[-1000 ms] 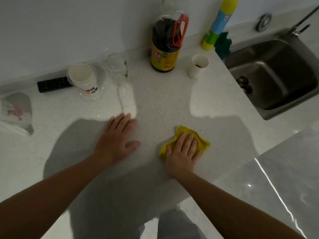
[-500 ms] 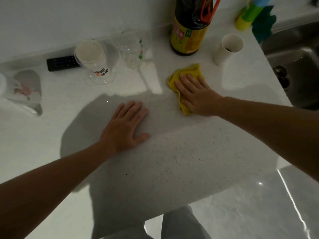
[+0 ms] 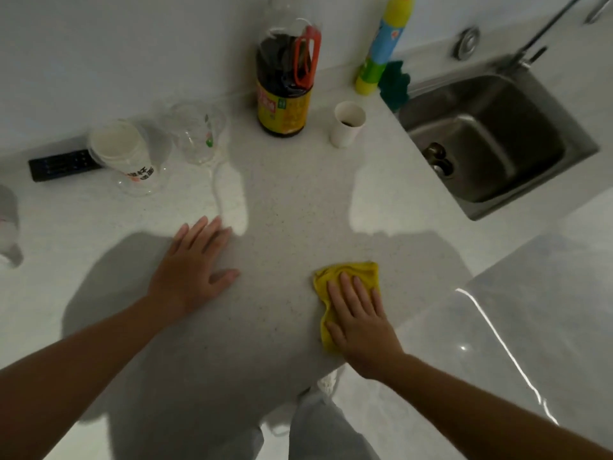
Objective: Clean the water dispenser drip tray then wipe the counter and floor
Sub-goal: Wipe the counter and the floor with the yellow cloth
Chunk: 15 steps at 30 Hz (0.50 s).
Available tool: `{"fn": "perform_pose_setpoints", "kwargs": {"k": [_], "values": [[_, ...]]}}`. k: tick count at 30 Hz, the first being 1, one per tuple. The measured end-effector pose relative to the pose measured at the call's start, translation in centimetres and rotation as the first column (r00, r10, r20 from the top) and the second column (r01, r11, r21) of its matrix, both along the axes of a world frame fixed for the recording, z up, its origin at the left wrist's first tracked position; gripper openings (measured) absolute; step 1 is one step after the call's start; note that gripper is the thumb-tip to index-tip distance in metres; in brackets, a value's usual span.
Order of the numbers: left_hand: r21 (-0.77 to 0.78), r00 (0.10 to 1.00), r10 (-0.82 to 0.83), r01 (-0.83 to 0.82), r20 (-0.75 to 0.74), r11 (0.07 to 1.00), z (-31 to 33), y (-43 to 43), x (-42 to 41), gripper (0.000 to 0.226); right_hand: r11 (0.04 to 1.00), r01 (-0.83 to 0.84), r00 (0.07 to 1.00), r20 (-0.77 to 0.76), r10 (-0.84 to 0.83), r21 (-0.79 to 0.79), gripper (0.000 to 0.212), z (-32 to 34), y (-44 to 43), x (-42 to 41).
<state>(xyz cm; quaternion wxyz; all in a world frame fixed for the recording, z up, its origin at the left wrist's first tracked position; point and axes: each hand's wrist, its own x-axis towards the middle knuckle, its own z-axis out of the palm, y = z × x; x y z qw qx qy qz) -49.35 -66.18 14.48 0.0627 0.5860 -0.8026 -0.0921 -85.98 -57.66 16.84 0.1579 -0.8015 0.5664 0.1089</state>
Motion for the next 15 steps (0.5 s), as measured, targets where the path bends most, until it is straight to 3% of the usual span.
{"fn": "perform_pose_setpoints", "kwargs": {"k": [3,6,11,15], "values": [[0.0,1.0,-0.001,0.001,0.018,1.0,-0.1,0.1,0.1,0.084,0.945,0.327,0.944,-0.048,-0.326,0.004,0.074,-0.7,0.8,2.1],[-0.008,1.0,0.005,-0.004,0.021,1.0,-0.2,0.1,0.1,0.083,0.878,0.479,0.876,-0.06,-0.479,-0.013,0.077,-1.2,-1.8,3.4],[-0.012,1.0,0.014,-0.014,0.007,1.0,-0.4,-0.1,0.1,0.084,0.893,0.442,0.895,-0.026,-0.445,-0.082,0.075,-1.3,-8.7,2.1],[-0.022,1.0,0.017,-0.016,0.01,1.0,-1.0,-0.1,0.2,0.087,0.978,0.182,0.983,-0.022,-0.185,-0.105,0.08,-1.4,-14.3,0.2]]}}
